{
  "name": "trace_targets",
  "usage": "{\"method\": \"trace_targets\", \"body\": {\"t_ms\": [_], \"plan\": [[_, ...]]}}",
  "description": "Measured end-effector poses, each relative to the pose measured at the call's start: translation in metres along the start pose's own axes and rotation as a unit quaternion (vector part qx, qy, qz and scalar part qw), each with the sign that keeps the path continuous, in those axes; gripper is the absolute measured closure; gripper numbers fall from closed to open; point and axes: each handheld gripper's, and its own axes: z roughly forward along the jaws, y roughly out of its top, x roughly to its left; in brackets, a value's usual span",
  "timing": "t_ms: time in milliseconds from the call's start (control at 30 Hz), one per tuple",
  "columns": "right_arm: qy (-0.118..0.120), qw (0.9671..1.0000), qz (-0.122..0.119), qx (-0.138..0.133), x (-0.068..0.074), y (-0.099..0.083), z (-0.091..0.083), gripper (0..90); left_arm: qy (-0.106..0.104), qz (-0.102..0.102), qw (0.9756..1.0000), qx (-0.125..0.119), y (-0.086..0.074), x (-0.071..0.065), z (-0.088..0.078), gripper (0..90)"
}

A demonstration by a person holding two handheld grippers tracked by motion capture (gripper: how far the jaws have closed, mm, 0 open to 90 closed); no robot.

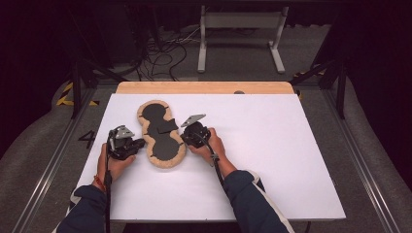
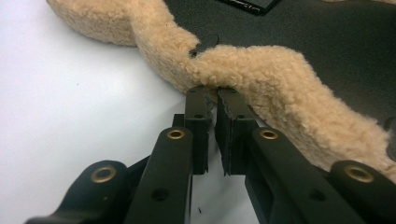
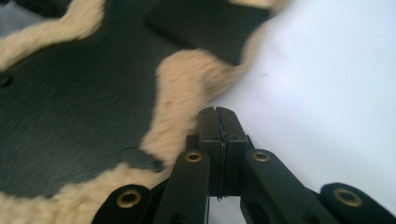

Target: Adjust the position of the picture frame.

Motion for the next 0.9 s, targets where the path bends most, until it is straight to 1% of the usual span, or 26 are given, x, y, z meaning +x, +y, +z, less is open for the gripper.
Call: {"method": "trace_targets", "body": {"t_ms": [33, 67, 100, 133, 167, 200, 233, 300, 333, 367, 400, 433, 500, 567, 600, 633, 667, 733, 767, 833, 867, 900], "plan": [[0.002, 1.0, 0.003, 0.0, 0.0, 0.0, 0.0, 90.0, -0.003, -0.007, 1.0, -0.003, 0.001, 0.002, 0.001, 85.3], [0.01, 0.9999, 0.008, 0.0, -0.002, -0.001, -0.001, 90.0, -0.008, -0.008, 0.9999, 0.0, 0.001, 0.003, 0.001, 86.4], [0.022, 0.9997, 0.011, -0.001, -0.003, -0.002, -0.001, 90.0, -0.011, -0.009, 0.9999, 0.004, 0.001, 0.003, 0.001, 87.7], [0.035, 0.9992, 0.016, 0.0, -0.004, -0.003, -0.001, 90.0, -0.013, -0.01, 0.9999, 0.002, 0.001, 0.003, 0.001, 88.5], [0.049, 0.9987, 0.015, 0.0, -0.005, -0.004, -0.002, 90.0, -0.012, -0.006, 0.9999, 0.003, 0.002, 0.004, 0.001, 88.9], [0.053, 0.9985, 0.012, 0.0, -0.004, -0.005, -0.003, 90.0, -0.011, -0.01, 0.9999, 0.003, 0.002, 0.003, 0.002, 89.3], [0.054, 0.9985, 0.008, 0.0, -0.003, -0.006, -0.004, 90.0, -0.009, -0.005, 0.9999, 0.009, 0.003, 0.002, 0.002, 89.5], [0.064, 0.9979, 0.0, 0.001, 0.0, -0.008, -0.006, 90.0, -0.007, 0.006, 0.9999, 0.01, 0.005, 0.0, 0.003, 89.6], [0.068, 0.9977, -0.003, 0.002, 0.001, -0.009, -0.008, 90.0, -0.013, 0.013, 0.9998, 0.01, 0.006, -0.002, 0.003, 89.7], [0.071, 0.9974, -0.01, 0.004, 0.004, -0.012, -0.011, 90.0, -0.02, 0.016, 0.9996, 0.012, 0.006, -0.003, 0.004, 89.7], [0.073, 0.9972, -0.014, 0.005, 0.006, -0.013, -0.013, 90.0, -0.022, 0.02, 0.9995, 0.013, 0.007, -0.006, 0.004, 89.8], [0.075, 0.997, -0.018, 0.006, 0.009, -0.016, -0.016, 90.0, -0.022, 0.029, 0.9992, 0.017, 0.009, -0.009, 0.005, 89.8], [0.08, 0.9964, -0.025, 0.007, 0.013, -0.022, -0.023, 90.0, -0.025, 0.038, 0.9987, 0.021, 0.011, -0.015, 0.007, 89.8], [0.087, 0.9959, -0.023, 0.006, 0.016, -0.026, -0.029, 90.0, -0.028, 0.046, 0.9983, 0.024, 0.012, -0.018, 0.007, 89.8], [0.09, 0.9955, -0.027, 0.006, 0.018, -0.029, -0.033, 90.0, -0.034, 0.043, 0.9982, 0.024, 0.012, -0.02, 0.008, 89.8], [0.09, 0.9955, -0.03, 0.008, 0.02, -0.032, -0.036, 90.0, -0.036, 0.047, 0.9979, 0.024, 0.013, -0.02, 0.008, 89.9], [0.09, 0.9955, -0.031, 0.007, 0.022, -0.033, -0.038, 90.0, -0.042, 0.045, 0.9978, 0.024, 0.013, -0.021, 0.009, 89.9], [0.098, 0.9947, -0.032, 0.005, 0.026, -0.04, -0.044, 90.0, -0.04, 0.052, 0.9976, 0.023, 0.014, -0.023, 0.01, 89.9], [0.102, 0.9943, -0.029, 0.005, 0.028, -0.042, -0.046, 90.0, -0.047, 0.05, 0.9973, 0.025, 0.014, -0.025, 0.01, 89.9], [0.111, 0.9931, -0.036, 0.011, 0.033, -0.048, -0.05, 90.0, -0.048, 0.056, 0.9969, 0.028, 0.016, -0.028, 0.011, 89.9], [0.104, 0.9934, -0.046, 0.011, 0.038, -0.051, -0.052, 90.0, -0.047, 0.059, 0.9967, 0.029, 0.016, -0.029, 0.011, 89.9], [0.101, 0.9938, -0.046, 0.012, 0.04, -0.052, -0.054, 90.0, -0.049, 0.062, 0.9964, 0.03, 0.017, -0.031, 0.012, 89.9]]}}
